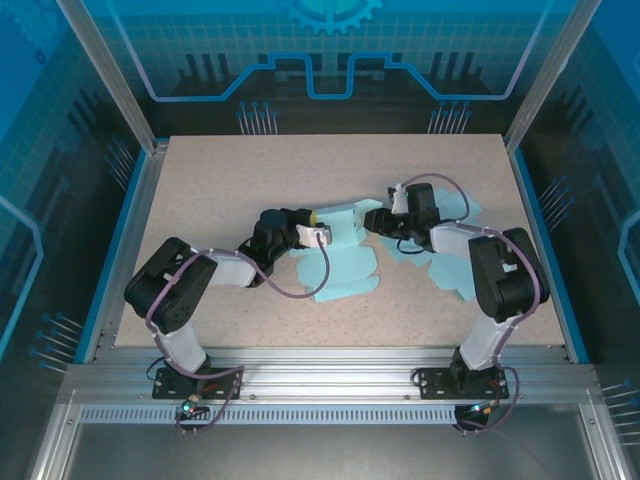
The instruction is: Fold the paper box
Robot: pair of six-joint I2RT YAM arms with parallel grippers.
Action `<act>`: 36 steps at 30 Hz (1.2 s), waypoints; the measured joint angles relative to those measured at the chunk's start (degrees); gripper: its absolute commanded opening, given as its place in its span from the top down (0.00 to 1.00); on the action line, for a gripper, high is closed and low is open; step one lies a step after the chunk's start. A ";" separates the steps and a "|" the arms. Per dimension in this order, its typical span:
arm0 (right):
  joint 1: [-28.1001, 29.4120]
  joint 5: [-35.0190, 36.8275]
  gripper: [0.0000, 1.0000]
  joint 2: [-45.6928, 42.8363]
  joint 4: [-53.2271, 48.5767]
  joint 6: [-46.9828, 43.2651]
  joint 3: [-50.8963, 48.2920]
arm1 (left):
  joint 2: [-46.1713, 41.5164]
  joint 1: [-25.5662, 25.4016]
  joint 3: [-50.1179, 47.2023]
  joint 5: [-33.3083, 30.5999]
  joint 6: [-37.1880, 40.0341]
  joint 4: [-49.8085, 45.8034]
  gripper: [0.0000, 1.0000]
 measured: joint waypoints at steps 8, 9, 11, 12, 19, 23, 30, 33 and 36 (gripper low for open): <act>-6.49 -1.90 0.58 -3.91 -6.45 -4.24 2.25 | 0.13 0.00 0.00 -0.02 1.99 0.39 1.00; -7.50 -2.19 0.58 -3.72 -7.30 -4.48 3.52 | 0.11 0.00 0.00 -0.02 2.01 0.39 1.00; -9.14 -2.93 0.59 -2.54 -8.79 -4.81 7.15 | 0.13 0.00 0.00 0.00 2.03 0.42 1.00; -9.81 -3.23 0.61 -1.25 -9.44 -4.87 9.81 | 0.13 0.00 0.00 -0.02 2.03 0.42 1.00; -10.75 -8.37 0.68 13.90 -12.61 -5.40 28.13 | 0.13 0.00 0.00 -0.02 2.03 1.09 1.00; -10.67 -12.55 0.69 20.85 -14.14 -4.39 31.43 | 0.13 -0.02 0.00 -0.04 2.01 1.68 1.00; -8.39 -16.50 0.69 22.53 -17.00 -5.53 31.28 | 0.83 -0.02 0.00 -0.81 2.54 2.05 1.00; -7.08 -18.12 0.68 22.14 -16.31 -6.16 29.07 | 1.51 0.00 0.00 -1.40 3.19 2.05 1.00; -6.19 -19.19 0.68 21.00 -15.58 -6.73 25.40 | 2.14 0.04 0.00 -1.75 3.48 2.14 1.00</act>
